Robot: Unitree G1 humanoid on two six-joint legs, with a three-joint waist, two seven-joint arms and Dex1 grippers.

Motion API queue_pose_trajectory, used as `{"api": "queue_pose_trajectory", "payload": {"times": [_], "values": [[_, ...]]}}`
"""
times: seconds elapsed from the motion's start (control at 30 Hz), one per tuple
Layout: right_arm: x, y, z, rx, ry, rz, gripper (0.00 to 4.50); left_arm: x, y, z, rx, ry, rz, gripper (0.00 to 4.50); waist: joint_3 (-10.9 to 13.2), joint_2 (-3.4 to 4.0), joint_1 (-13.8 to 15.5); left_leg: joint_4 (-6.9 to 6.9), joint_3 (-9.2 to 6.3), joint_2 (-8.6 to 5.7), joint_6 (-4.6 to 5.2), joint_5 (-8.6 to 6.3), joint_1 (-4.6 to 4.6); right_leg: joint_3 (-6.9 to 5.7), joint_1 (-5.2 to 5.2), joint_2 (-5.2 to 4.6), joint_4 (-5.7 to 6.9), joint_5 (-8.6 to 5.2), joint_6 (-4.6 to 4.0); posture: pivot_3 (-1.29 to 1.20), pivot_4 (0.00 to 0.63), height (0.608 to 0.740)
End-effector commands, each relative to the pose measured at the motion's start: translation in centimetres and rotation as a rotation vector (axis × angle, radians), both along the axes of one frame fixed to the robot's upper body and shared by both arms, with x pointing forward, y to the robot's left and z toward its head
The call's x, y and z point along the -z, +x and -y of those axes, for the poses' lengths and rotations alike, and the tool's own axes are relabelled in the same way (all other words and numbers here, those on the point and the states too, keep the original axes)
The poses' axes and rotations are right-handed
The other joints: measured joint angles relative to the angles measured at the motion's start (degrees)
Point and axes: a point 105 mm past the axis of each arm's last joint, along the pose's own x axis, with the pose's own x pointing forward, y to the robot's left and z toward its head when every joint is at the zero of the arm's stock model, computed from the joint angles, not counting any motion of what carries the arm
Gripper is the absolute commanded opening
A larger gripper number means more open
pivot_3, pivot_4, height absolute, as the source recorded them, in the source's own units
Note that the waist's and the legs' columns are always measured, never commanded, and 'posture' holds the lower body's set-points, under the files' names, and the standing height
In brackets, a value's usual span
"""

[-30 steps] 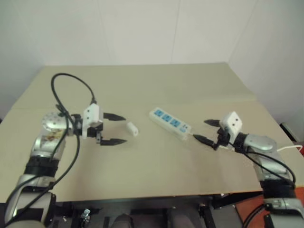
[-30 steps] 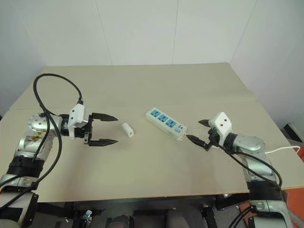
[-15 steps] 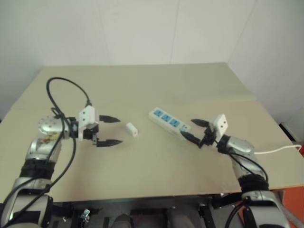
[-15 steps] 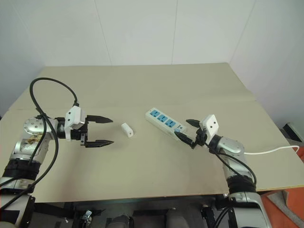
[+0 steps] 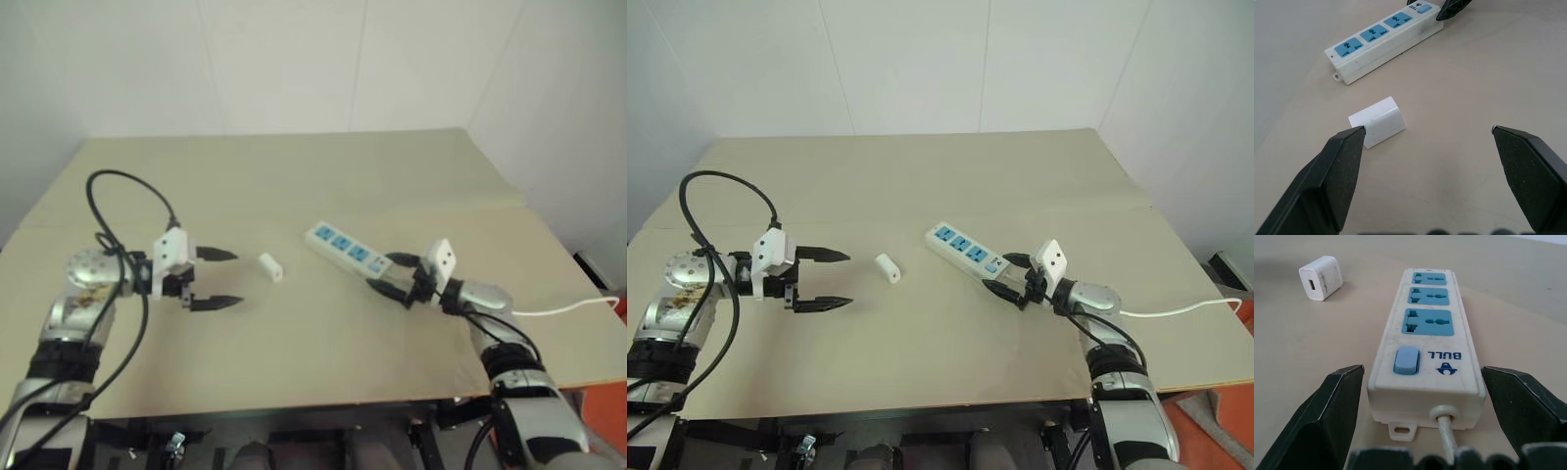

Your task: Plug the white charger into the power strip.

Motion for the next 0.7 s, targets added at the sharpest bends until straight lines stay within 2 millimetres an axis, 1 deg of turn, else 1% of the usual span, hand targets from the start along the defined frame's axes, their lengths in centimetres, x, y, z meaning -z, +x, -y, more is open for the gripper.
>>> {"api": "queue_pose_trajectory", "payload": {"times": [0.03,0.33,0.7], "values": [[-1.54,0.67,-0.2,0.007,0.026,0.055,4.48,-1.27,-0.11,0.01,-0.003,-0.006,0.049,4.5,0.0,0.0,-0.05,0.0,0.0,0.0,0.0,0.0,0.0,0.0,0.0,0.0,0.0,0.0,0.0,0.0,0.15,0.74],[-1.53,1.24,-0.47,0.017,0.04,0.035,4.48,-1.21,-0.19,0.41,-0.004,-0.023,0.045,4.5,0.0,0.0,-0.08,0.0,0.0,0.0,0.0,0.0,0.01,0.0,0.0,0.0,0.0,0.0,-0.01,0.0,0.15,0.74],[-0.97,1.05,-1.03,-0.014,0.022,0.024,4.48,-1.19,-0.23,0.58,-0.009,-0.024,0.047,4.5,0.0,0.0,-0.1,0.0,0.0,0.0,0.0,0.0,0.01,0.0,0.01,0.0,0.0,0.01,-0.01,0.0,0.15,0.74]]}}
